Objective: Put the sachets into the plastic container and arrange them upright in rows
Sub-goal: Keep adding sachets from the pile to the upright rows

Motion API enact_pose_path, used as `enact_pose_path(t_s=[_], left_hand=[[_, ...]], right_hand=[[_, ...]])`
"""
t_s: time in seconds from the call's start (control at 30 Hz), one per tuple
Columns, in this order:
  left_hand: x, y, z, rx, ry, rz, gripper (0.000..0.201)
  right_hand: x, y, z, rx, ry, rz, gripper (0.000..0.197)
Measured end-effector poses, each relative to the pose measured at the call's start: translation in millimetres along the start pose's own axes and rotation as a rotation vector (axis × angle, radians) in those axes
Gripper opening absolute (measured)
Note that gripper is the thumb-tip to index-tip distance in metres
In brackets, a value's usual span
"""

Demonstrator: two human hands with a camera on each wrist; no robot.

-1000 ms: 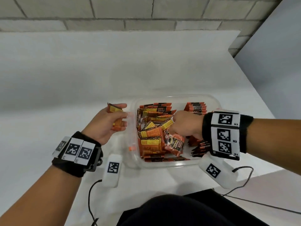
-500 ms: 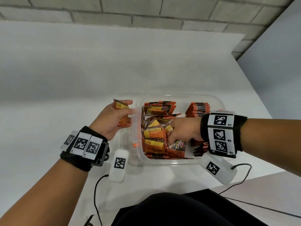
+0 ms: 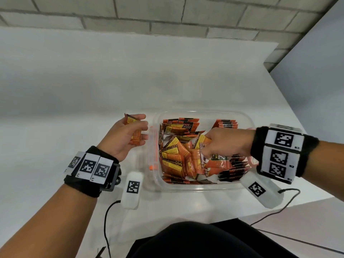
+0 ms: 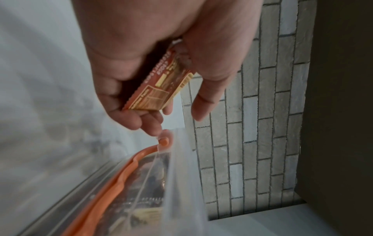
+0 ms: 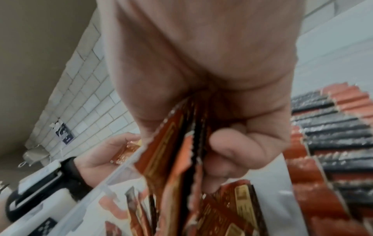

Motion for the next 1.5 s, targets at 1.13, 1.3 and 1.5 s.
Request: enact_pose_path(t_s=[1.13,1.3,1.5], left_hand=[[-58,-41,-132,-0.321,0.450,0.014,0.046],[-57,-44,-114,-0.303,0.455,-0.032,0.053],[-54,-44,-85,-0.234,0.429,-0.053,0.049]], right_hand=[[-27,77,61,0.386,-0.585,0.448,0.055],[-30,70,56,0.515,-0.515,0.428,0.039],[-11,18,43,0.569,-0.560,0.102,0.040]])
Point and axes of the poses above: each hand's wrist, its own x-axis towards the middle knuckle, its own z-axis out of the back of the hand, y = z × x, the point moved 9 cm from there along x, towards the middle knuckle, and after that the axes turned 12 degrees about z, right-handed, at the moved point
